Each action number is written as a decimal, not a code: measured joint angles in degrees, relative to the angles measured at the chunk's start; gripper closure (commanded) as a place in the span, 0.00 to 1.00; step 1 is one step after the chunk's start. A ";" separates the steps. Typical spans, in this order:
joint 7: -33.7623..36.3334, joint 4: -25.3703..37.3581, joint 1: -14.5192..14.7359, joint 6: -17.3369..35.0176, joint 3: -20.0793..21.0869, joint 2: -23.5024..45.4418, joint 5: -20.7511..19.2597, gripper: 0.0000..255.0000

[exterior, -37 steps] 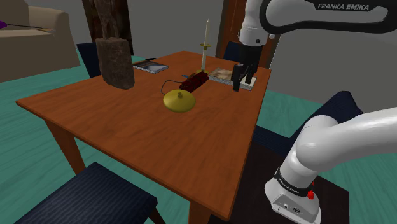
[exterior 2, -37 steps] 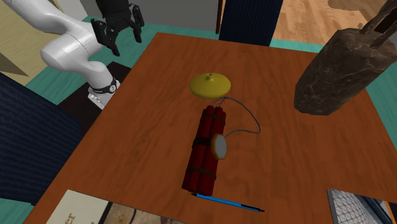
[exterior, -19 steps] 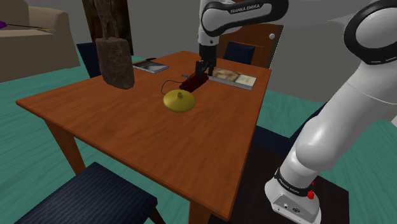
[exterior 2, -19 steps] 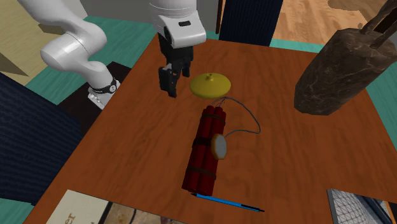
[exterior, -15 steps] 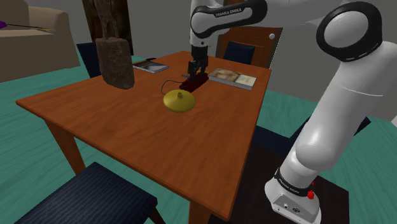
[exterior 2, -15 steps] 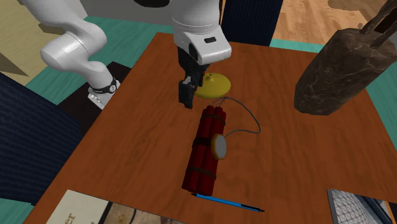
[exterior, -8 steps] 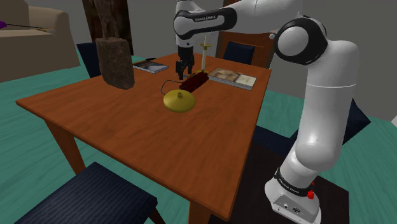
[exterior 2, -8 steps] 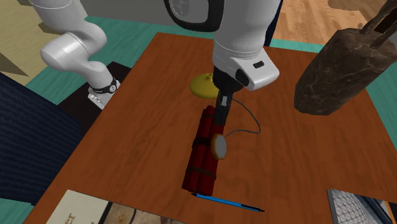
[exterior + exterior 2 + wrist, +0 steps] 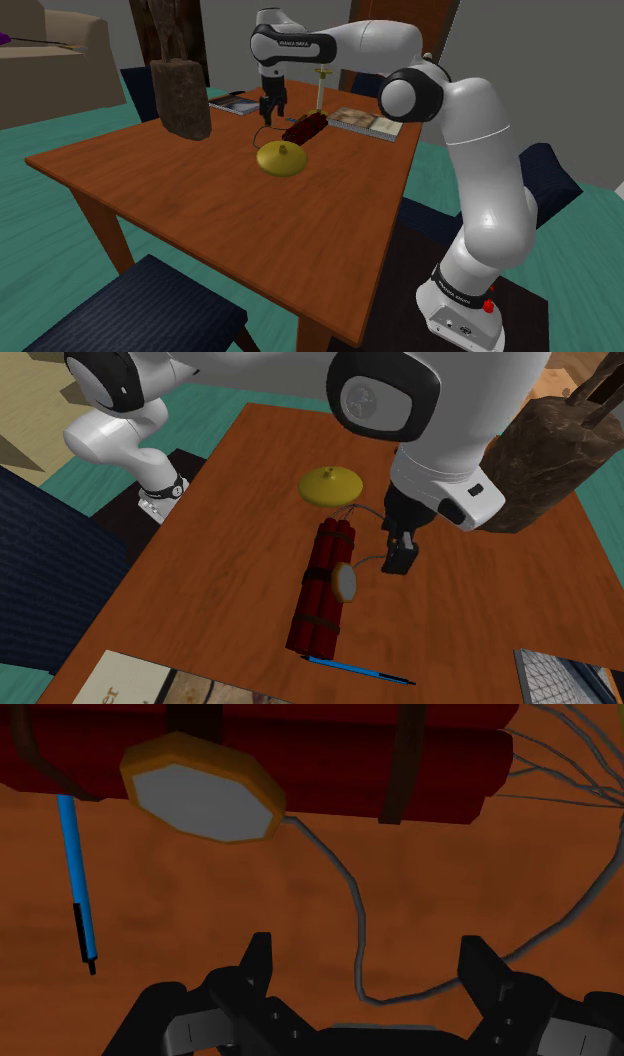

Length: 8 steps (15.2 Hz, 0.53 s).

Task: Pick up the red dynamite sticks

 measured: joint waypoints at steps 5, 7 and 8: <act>0.20 -3.88 -0.03 3.86 0.03 -0.02 -0.05 0.00; 0.21 -5.00 -0.07 4.78 0.03 -0.21 -0.06 1.00; 0.20 -5.13 -0.09 4.93 0.02 -0.20 -0.06 1.00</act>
